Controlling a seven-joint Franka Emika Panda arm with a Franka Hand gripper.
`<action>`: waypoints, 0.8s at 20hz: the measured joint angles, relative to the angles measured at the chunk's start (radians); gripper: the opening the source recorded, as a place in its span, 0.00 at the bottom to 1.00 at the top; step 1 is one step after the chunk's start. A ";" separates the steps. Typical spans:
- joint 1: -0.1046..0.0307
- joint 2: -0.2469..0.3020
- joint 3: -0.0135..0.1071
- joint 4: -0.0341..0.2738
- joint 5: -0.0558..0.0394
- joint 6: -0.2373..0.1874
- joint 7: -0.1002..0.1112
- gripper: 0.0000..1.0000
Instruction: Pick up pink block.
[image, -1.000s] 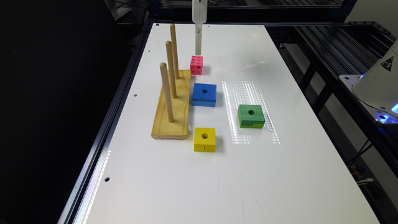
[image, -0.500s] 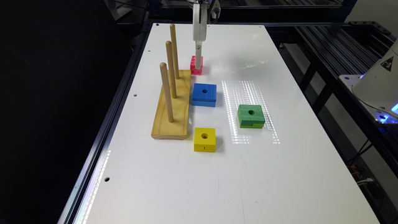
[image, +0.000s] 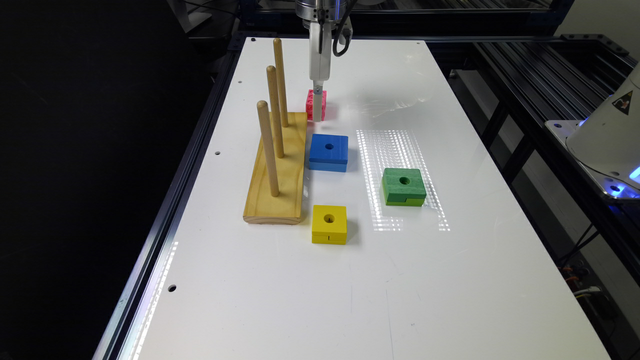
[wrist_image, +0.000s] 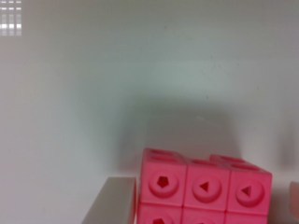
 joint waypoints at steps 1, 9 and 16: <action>0.001 0.000 0.001 0.002 0.0000 0.000 0.001 1.00; 0.001 0.016 0.001 0.003 0.0000 0.009 0.001 1.00; -0.002 0.039 -0.003 0.008 -0.0027 0.040 0.004 0.00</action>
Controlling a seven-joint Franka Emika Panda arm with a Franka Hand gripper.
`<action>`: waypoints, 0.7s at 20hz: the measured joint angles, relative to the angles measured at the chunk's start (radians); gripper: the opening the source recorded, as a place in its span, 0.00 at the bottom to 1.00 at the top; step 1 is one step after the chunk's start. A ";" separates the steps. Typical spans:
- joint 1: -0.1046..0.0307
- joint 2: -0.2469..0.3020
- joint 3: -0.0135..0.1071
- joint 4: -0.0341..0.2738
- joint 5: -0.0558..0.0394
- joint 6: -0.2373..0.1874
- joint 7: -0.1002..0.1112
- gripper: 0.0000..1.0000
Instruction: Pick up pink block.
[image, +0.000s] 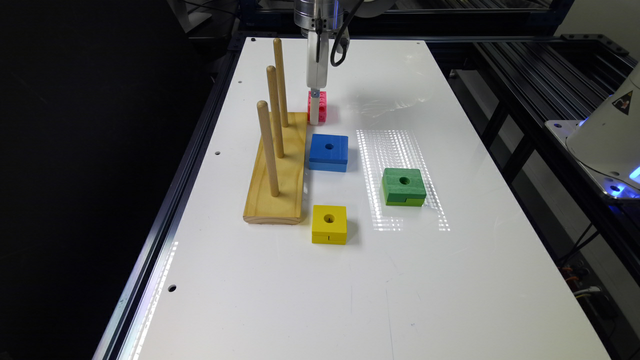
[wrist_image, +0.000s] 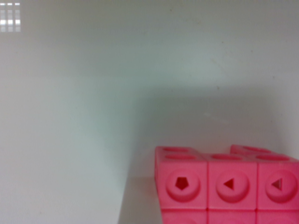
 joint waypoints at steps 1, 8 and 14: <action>0.000 0.000 0.000 0.000 0.0000 0.000 0.000 0.00; -0.001 0.000 -0.001 0.000 0.0004 0.000 -0.001 0.00; -0.001 -0.010 -0.001 0.000 0.0004 -0.004 -0.001 0.00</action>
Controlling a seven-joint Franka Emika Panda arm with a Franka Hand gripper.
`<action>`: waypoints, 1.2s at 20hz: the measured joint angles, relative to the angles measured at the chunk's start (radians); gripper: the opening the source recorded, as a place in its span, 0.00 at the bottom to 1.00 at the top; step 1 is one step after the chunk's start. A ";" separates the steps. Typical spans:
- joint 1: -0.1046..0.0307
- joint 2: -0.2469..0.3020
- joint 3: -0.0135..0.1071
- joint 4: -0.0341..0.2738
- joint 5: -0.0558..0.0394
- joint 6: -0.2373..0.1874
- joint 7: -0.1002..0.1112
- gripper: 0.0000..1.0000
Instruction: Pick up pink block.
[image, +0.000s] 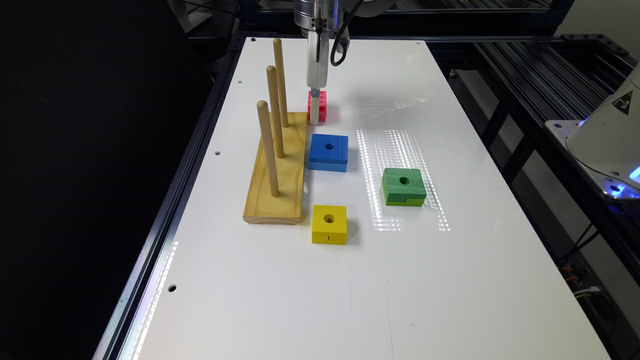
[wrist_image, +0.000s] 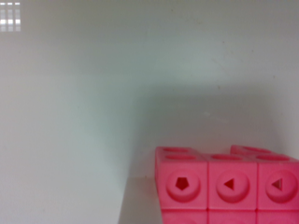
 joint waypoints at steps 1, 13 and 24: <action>0.000 -0.007 0.000 0.000 0.0000 -0.006 0.000 0.00; 0.000 -0.083 0.001 -0.002 0.0000 -0.077 0.001 0.00; 0.000 -0.183 0.003 -0.003 0.0001 -0.180 0.002 0.00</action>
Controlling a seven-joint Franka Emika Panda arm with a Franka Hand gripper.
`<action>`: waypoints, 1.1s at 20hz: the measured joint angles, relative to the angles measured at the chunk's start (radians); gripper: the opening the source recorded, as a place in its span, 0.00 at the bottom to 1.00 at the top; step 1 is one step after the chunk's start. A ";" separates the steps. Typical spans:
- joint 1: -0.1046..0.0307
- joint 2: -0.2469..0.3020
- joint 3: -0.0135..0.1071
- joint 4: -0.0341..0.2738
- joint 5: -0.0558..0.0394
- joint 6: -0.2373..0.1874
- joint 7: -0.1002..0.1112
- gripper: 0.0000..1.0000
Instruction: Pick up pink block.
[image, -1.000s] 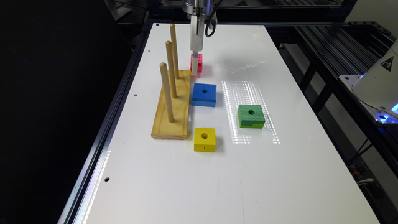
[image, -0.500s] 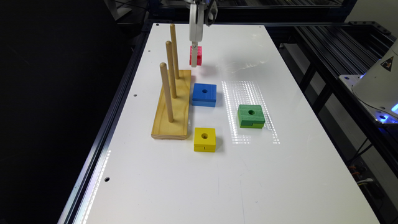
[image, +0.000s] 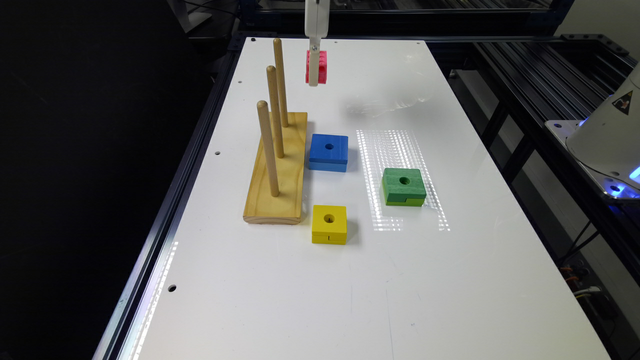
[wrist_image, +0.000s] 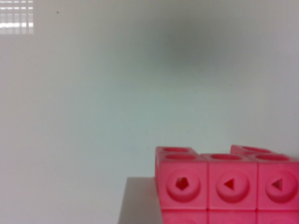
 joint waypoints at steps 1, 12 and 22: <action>0.000 -0.002 0.000 0.000 0.0000 -0.002 0.000 0.00; 0.000 -0.083 0.001 -0.001 0.0005 -0.075 0.001 0.00; 0.000 -0.136 0.002 0.000 0.0008 -0.120 0.001 0.00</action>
